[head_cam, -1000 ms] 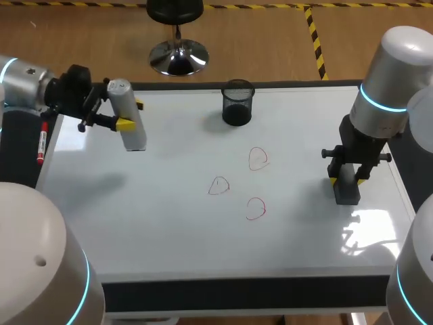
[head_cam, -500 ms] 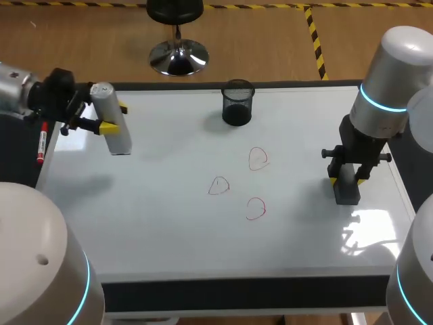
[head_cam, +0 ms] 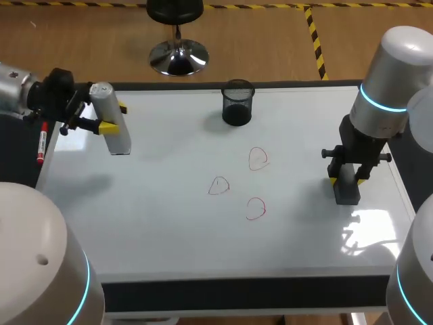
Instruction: Pick up the inspection probe, press it on each red-marked spot on the whiteboard one by one, put down the probe, pick up the eraser, and wipe off all the red marks.
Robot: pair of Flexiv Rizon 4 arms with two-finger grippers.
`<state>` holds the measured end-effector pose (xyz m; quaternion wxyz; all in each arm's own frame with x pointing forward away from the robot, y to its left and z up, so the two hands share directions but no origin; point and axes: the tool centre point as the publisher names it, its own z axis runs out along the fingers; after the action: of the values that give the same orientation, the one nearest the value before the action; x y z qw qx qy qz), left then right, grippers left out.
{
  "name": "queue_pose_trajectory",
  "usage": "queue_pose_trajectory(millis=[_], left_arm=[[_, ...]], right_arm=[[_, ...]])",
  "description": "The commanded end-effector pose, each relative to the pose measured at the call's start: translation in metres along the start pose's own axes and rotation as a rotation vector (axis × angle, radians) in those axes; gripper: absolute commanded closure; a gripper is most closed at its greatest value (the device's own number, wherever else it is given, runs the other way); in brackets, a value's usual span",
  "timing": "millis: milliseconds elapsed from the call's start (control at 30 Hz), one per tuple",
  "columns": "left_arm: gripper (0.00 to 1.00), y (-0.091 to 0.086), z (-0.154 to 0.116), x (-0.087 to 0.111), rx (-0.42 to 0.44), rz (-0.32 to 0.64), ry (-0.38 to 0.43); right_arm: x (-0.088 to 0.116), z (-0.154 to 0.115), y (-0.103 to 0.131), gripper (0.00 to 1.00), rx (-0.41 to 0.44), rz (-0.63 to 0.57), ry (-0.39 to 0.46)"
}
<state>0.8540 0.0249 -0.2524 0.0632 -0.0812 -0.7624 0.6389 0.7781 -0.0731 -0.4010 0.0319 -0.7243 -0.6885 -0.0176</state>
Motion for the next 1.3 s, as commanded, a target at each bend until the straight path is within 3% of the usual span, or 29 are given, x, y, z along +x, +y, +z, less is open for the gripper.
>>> queue_pose_trajectory(millis=[33,133,367,733,1300], left_arm=[[1.00,-0.001,-0.001,-0.001,0.000,0.001,0.002],[1.00,-0.001,-0.001,-0.001,0.000,0.001,0.002],[1.00,-0.001,-0.001,-0.001,0.000,0.001,0.002],[1.00,-0.001,-0.001,-0.001,0.000,0.001,0.002],[1.00,-0.001,-0.001,-0.001,0.000,0.001,0.002]], right_arm=[[-0.001,-0.001,0.000,1.00,0.001,-0.001,0.001],[-0.001,-0.001,0.000,1.00,0.001,-0.001,0.001],[0.021,-0.023,0.005,1.00,0.004,-0.040,0.001],[0.047,-0.045,0.009,1.00,0.033,0.049,-0.006],[0.117,-0.037,0.045,1.00,0.126,0.058,-0.074]])
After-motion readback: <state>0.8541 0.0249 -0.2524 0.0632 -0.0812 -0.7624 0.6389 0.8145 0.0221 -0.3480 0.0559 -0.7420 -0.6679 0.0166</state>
